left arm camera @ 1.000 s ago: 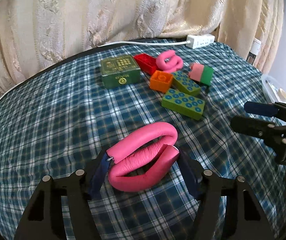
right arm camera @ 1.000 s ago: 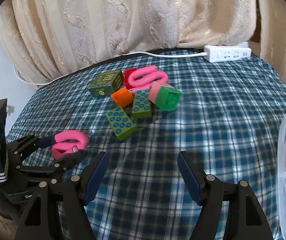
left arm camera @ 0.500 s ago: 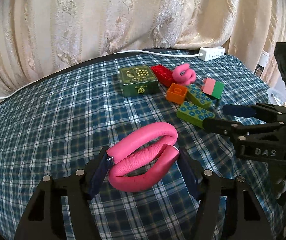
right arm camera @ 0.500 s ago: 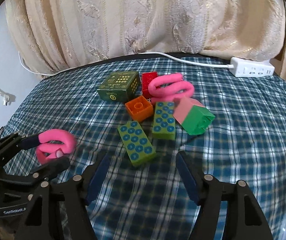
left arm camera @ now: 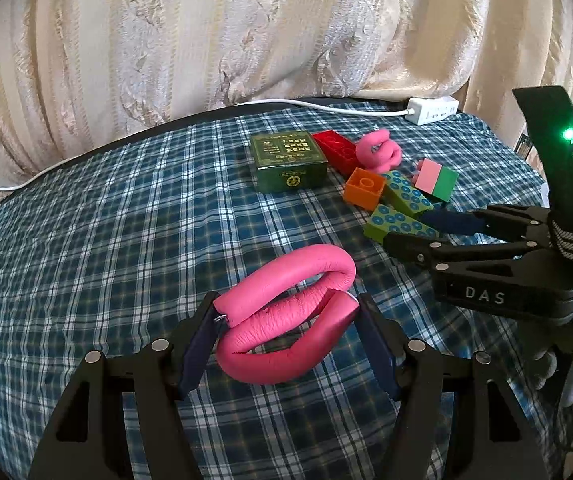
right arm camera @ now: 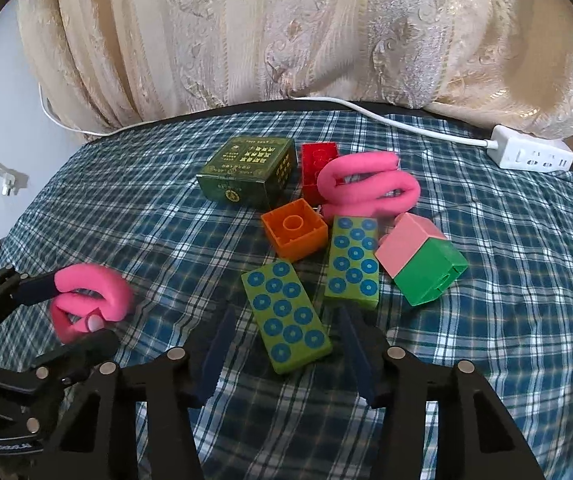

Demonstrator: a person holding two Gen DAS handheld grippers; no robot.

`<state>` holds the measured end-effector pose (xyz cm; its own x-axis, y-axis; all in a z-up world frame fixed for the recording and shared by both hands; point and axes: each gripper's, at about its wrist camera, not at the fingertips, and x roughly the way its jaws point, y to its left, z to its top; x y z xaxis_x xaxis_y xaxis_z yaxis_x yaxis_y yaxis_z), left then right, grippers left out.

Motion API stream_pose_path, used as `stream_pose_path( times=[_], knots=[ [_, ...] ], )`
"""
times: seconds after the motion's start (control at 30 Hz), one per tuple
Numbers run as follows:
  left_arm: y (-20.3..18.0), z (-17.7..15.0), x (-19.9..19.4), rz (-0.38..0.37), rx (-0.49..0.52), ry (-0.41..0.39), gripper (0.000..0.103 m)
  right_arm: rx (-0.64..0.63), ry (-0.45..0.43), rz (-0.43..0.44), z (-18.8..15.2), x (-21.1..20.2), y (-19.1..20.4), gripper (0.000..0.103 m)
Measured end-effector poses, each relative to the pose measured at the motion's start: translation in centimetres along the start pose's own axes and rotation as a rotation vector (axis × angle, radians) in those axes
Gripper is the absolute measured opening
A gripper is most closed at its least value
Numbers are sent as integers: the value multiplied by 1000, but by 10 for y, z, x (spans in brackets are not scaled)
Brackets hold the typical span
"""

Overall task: Organize objects
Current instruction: 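Grasp the green blue-dotted brick with the right gripper, then carry the pink grip with the left gripper while the right gripper carries the green brick toward the bowl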

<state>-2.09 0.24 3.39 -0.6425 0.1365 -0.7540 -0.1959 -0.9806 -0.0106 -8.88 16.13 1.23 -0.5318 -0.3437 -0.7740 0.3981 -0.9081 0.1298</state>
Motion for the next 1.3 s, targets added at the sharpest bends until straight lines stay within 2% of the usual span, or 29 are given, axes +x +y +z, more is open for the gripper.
stream_pose_path(
  times=[0.4, 0.97, 1.1, 1.3],
  knots=[
    [1, 1, 0, 0, 0, 1, 68, -89, -2, -75, -10, 0, 13, 32],
    [-5, -1, -4, -6, 13, -10, 68, -100, 6, -67, -48, -29, 22, 33],
    [-8, -1, -7, -6, 17, -18, 68, -77, 10, -70, -46, -28, 21, 43],
    [-7, -1, -8, -6, 16, -20, 68, -91, 4, -87, -42, -23, 25, 46]
  ],
)
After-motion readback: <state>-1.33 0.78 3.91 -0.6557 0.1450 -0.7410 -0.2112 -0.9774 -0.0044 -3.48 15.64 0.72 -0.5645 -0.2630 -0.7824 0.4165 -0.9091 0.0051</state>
